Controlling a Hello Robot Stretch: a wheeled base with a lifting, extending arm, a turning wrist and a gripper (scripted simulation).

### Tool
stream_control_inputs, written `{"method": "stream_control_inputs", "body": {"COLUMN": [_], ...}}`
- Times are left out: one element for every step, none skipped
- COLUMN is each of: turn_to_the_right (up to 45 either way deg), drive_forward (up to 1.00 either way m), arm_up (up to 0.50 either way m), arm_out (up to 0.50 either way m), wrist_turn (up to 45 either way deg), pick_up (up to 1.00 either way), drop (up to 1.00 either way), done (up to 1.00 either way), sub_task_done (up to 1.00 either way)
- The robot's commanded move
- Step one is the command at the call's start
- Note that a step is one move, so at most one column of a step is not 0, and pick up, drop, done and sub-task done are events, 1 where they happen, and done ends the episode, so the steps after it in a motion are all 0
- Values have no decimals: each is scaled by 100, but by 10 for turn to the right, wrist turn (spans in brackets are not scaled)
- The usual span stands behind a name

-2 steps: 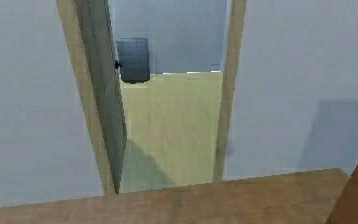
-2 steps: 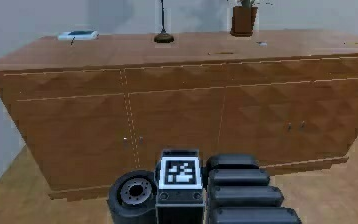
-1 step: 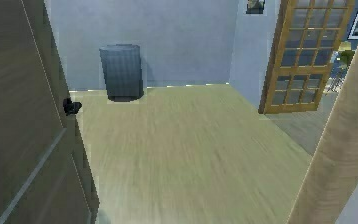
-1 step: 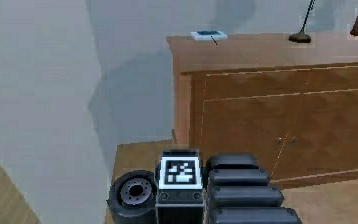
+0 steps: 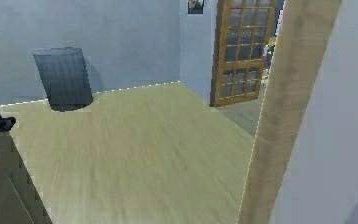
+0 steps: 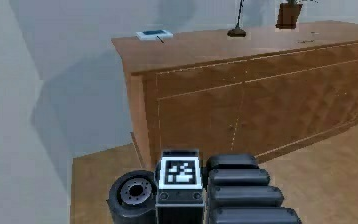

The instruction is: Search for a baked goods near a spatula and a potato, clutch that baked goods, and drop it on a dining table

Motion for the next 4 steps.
{"method": "stream_control_inputs", "body": {"turn_to_the_right": [0, -210, 0, 0], "drive_forward": [15, 0, 45, 30], "arm_up": [0, 0, 0, 0], "arm_out": [0, 0, 0, 0], "wrist_turn": [0, 0, 0, 0], "pick_up": [0, 0, 0, 0], "drop": [0, 0, 0, 0], "done": [0, 0, 0, 0], "sub_task_done": [0, 0, 0, 0]}}
